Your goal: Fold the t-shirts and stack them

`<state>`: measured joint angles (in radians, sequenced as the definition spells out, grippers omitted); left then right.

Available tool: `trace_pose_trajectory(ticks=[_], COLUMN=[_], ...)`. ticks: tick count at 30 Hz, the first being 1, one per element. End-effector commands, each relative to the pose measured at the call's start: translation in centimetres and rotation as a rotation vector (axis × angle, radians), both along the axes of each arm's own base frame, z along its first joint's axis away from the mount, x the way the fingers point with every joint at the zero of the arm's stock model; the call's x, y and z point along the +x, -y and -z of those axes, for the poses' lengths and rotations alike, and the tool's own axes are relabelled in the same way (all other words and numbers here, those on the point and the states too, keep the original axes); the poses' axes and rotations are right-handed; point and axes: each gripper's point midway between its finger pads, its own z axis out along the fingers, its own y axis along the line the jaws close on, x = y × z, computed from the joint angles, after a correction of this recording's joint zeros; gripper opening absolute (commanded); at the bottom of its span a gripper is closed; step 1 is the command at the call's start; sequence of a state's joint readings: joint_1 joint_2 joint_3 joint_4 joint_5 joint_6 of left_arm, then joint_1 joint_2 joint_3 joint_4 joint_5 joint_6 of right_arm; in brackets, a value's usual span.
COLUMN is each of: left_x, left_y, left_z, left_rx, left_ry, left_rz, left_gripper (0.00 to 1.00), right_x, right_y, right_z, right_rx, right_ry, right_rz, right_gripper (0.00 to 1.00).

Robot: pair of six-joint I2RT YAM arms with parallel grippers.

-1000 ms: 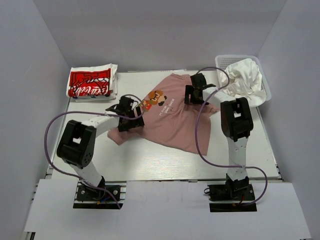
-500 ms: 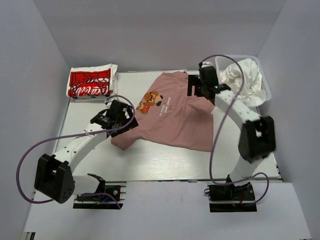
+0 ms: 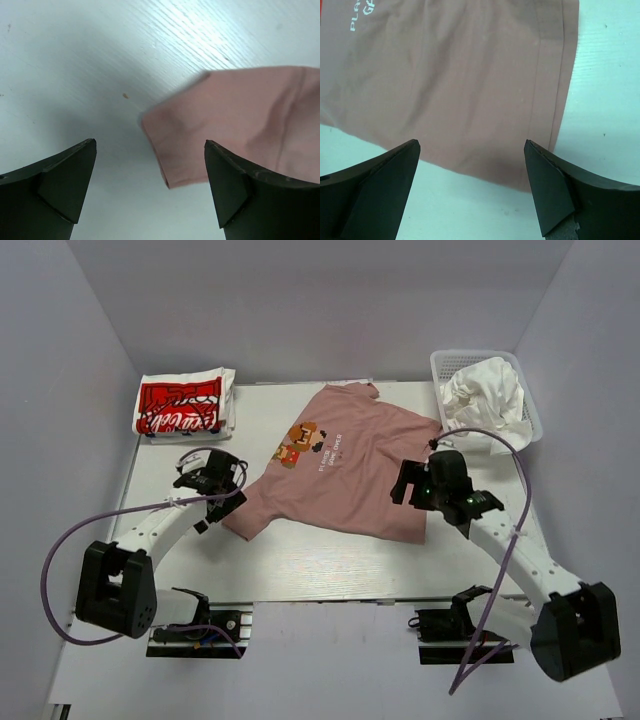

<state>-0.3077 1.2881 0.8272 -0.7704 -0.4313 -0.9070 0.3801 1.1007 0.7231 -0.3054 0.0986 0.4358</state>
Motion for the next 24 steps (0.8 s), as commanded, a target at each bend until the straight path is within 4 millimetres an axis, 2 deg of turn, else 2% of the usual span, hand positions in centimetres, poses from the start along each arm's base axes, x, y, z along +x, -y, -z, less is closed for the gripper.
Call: trace_pose_trajectory(ticks=[1, 2, 3, 4, 6, 7, 9, 13, 15, 20, 24], left_x=[0.5, 0.8, 0.8, 0.5, 1.0, 0.5, 0.9, 0.4, 0.1, -0.4, 0.2], left_y=[-1.1, -0.6, -0.8, -0.8, -0.6, -0.6, 0.0, 1.5, 2.1, 2.8, 3.2], left_z=[1.2, 1.4, 1.7, 2.4, 2.7, 3.6, 4.3, 6.4, 7.1, 7.8, 6.1], left_rx=[0.016, -0.011, -0.014, -0.027, -0.047, -0.048, -0.076, -0.145, -0.175, -0.215, -0.226], left_ry=[0.018, 0.03, 0.028, 0.02, 0.049, 0.027, 0.026, 0.004, 0.0, -0.006, 0.056], left_rz=[-0.044, -0.035, -0.026, -0.029, -0.006, 0.011, 0.037, 0.115, 0.14, 0.17, 0.203], left_gripper=[0.96, 0.91, 0.8, 0.76, 0.74, 0.73, 0.7, 0.65, 0.59, 0.0, 0.0], right_x=[-1.7, -2.2, -2.8, -3.1, -3.7, -3.9, -4.4, -4.9, -5.2, -6.1, -6.7], right_y=[0.4, 0.7, 1.2, 1.3, 1.7, 1.6, 1.5, 2.1, 2.2, 2.2, 2.1], right_z=[-0.1, 0.2, 0.9, 1.3, 2.2, 2.5, 2.8, 3.8, 4.5, 7.1, 9.0], right_rx=[0.015, 0.003, -0.011, -0.013, -0.027, -0.025, -0.028, -0.063, -0.072, -0.082, -0.103], right_ry=[-0.011, -0.024, -0.047, -0.059, -0.088, -0.1, -0.121, -0.152, -0.175, -0.268, -0.328], right_rz=[0.016, 0.027, 0.039, 0.049, 0.054, 0.052, 0.045, 0.057, 0.066, 0.093, 0.102], right_gripper=[0.9, 0.9, 0.9, 0.9, 0.9, 0.9, 0.9, 0.9, 0.9, 0.9, 0.9])
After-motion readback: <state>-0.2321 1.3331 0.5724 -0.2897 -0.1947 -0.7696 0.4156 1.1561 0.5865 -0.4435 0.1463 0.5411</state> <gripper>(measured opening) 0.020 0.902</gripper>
